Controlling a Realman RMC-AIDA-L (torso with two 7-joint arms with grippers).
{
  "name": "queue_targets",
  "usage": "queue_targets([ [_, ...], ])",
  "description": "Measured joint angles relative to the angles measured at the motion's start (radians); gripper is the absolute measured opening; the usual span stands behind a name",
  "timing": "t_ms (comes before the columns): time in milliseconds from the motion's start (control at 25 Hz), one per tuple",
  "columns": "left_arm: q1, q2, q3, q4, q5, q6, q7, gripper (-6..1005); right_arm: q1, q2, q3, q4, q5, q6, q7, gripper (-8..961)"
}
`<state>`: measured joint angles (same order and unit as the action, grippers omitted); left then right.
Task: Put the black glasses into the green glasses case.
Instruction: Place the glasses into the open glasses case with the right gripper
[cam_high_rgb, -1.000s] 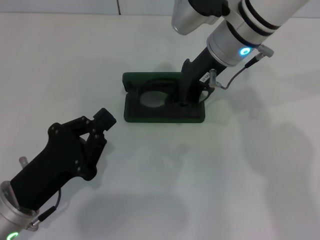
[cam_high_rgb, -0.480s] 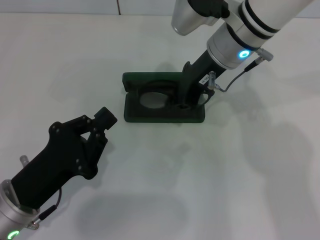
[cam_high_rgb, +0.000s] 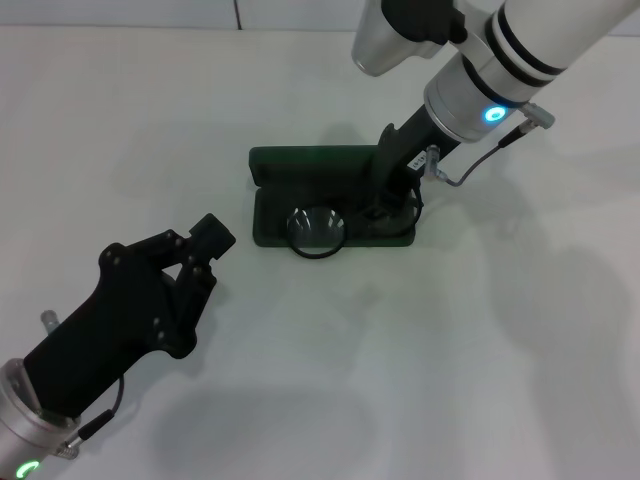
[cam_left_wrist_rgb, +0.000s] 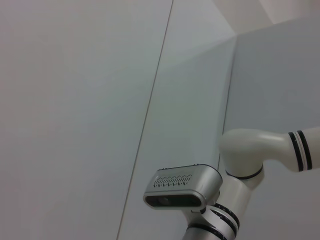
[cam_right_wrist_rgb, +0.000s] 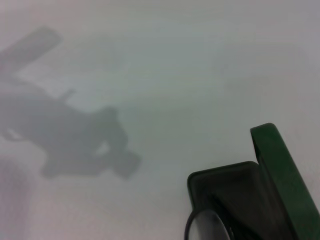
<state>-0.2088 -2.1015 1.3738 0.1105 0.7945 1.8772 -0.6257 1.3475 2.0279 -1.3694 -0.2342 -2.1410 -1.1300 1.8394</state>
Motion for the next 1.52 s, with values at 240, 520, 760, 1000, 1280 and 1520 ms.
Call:
queue_targets([
  [240,0.0,0.0,0.008,0.0,0.0,0.0,0.003,40,-0.017,0.0,-0.008,-0.012,0.002,0.005,0.001,267],
  [520,0.0,0.001,0.01,0.0,0.0,0.0,0.003,40,-0.024,0.0,-0.052,-0.013,0.029,0.004,0.004,263],
  [760,0.0,0.002,0.01,0.0,0.0,0.0,0.003,40,-0.043,0.0,-0.173,-0.059,0.05,0.004,0.069,260],
  [1000,-0.001,0.003,0.01,0.0,0.0,-0.001,0.003,40,-0.101,0.0,-0.245,-0.155,0.051,0.026,0.122,259],
  [1280,-0.008,0.005,0.01,0.0,0.0,-0.001,0.003,41,-0.124,0.0,-0.239,-0.229,0.052,0.035,0.123,259],
  [1520,-0.012,0.006,0.01,0.0,0.0,0.0,-0.005,42,-0.158,0.0,-0.232,-0.307,0.067,0.007,0.136,253],
])
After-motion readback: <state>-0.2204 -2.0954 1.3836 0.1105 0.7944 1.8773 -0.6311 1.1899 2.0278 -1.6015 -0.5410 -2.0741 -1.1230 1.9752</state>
